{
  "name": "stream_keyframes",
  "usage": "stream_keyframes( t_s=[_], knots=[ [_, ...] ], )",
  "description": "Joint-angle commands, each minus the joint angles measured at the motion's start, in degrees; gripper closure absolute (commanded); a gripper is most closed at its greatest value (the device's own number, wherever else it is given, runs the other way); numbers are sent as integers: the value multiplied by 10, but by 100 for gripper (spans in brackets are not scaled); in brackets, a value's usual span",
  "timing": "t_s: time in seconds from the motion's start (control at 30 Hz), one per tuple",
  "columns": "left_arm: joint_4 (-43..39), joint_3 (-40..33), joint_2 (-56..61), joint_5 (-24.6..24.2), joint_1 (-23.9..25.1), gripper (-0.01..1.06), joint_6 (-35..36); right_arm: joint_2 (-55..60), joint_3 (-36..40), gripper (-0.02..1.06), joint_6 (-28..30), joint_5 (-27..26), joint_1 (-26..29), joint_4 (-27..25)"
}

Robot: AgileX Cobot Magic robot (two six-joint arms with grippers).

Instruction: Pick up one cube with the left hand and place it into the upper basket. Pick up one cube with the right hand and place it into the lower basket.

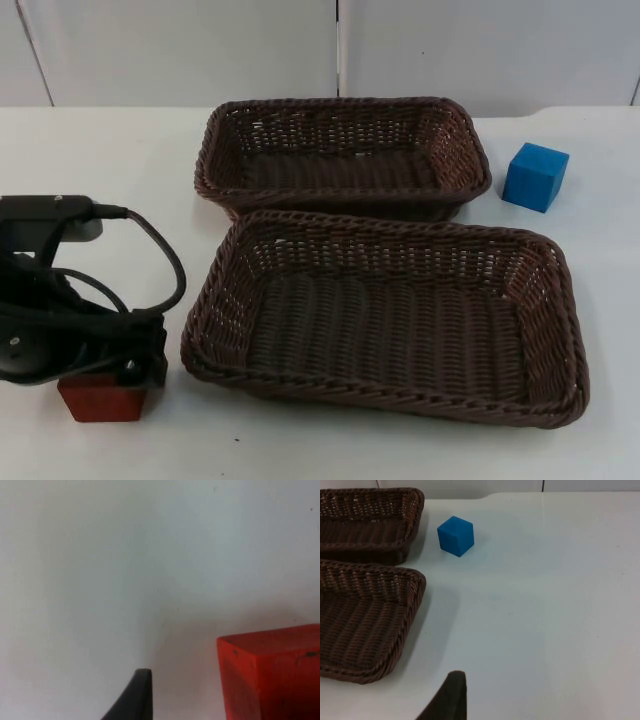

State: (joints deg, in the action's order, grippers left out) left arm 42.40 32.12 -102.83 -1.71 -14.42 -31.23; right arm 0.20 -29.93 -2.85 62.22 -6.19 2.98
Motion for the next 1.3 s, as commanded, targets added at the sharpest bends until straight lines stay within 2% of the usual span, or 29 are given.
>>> stream_keyframes(
  t_s=[0.0, 0.2, 0.53, 0.63, 0.67, 0.77, 0.8, 0.83, 0.93, 0.97, 1.27],
  knots=[
    [7, 2, -1, 4, -4, 0, 1, -2, 3, -1, 3, -4, 3, -3],
    [12, 4, -31, -12, -4, 0, 2, -2, 3, -1, 3, -4, 3, -3],
    [6, 5, -54, -10, -4, 0, 1, -2, 3, -1, 2, -4, 3, -3],
    [6, 9, -54, -15, -4, 10, 1, -2, 3, -1, 2, -4, 3, -3],
    [6, 9, -54, -15, -4, 10, 1, -2, 3, -1, 2, -4, 3, -3],
    [7, 9, -53, -22, -4, 44, 4, -2, 3, -1, 2, -4, 3, -3],
    [8, 9, -51, -26, -4, 59, 7, -2, 3, -1, 2, -4, 3, -3],
    [8, 9, -51, -26, -4, 59, 7, -2, 3, -1, 2, -4, 3, -3],
    [5, 9, -30, -40, -4, 100, 7, -2, 3, -1, 2, -4, 3, -3],
    [0, 9, -17, -45, -4, 105, 7, -2, 3, -1, 2, -4, 3, -3],
    [-3, 8, 123, -90, -4, 105, 7, -2, 3, -1, 2, -4, 3, -3]
  ],
)
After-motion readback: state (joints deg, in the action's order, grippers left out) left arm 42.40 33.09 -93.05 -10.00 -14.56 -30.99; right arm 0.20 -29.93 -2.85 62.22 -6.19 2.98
